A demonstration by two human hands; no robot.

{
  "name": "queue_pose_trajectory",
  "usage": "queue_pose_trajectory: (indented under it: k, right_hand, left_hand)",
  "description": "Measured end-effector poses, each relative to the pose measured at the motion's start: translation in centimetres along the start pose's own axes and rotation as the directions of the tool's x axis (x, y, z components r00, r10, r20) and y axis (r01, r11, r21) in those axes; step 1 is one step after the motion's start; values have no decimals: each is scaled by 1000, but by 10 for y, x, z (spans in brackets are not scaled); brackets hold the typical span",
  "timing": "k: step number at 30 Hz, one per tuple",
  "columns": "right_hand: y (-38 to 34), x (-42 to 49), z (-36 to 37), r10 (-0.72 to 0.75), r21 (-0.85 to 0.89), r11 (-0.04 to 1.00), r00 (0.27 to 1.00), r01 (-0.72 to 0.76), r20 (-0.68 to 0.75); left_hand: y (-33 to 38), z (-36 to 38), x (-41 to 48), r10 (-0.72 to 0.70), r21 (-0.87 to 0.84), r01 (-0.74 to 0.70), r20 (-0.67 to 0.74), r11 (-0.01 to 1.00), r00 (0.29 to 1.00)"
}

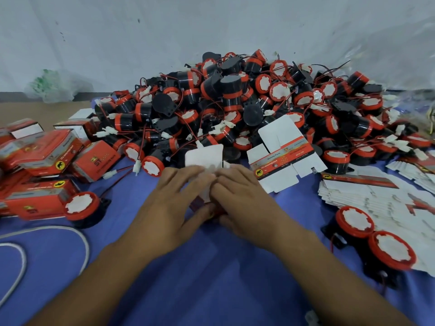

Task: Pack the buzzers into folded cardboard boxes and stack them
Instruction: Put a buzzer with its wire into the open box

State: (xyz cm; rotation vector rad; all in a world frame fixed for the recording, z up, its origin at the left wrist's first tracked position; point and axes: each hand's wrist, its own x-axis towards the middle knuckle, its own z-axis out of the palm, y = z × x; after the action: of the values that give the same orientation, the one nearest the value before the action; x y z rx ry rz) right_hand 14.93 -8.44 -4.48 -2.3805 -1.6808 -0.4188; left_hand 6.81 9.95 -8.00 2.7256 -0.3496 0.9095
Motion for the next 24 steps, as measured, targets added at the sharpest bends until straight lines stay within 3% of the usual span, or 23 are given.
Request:
queue_pose_trajectory:
  k: [2, 5, 8, 10, 13, 15, 18, 21, 24]
  right_hand:
    - [2, 1, 2, 60, -40, 998, 996, -58, 71]
    - [6, -1, 2, 262, -27, 965, 958, -260, 115]
    - [5, -3, 3, 381, 134, 907, 914, -398, 136]
    - [4, -4, 4, 425, 193, 869, 886, -456, 183]
    - [7, -7, 7, 433, 203, 853, 870, -480, 236]
    - [10, -8, 7, 429, 238, 844, 872, -480, 236]
    - [12, -8, 10, 424, 283, 834, 879, -473, 219]
    - [11, -7, 13, 407, 330, 831, 894, -448, 187]
    - [10, -7, 13, 415, 337, 829, 895, -446, 162]
  left_hand:
    - [-1, 3, 0, -96, -27, 96, 1, 995, 995]
    - [-2, 1, 0, -196, -62, 192, -61, 979, 979]
    - [1, -3, -2, -270, 5, 271, -74, 963, 960]
    - [6, -4, 0, -369, 40, 369, -7, 929, 930]
    - [9, -3, -1, -439, -76, 445, 90, 892, 894]
    - [4, -3, -3, -462, -211, 473, 104, 855, 881]
    - [-10, -3, -4, -590, -296, 585, 81, 755, 803]
    - [-30, -7, -1, -609, -224, 578, -101, 785, 787]
    - [-40, -4, -2, -606, -82, 608, 49, 790, 794]
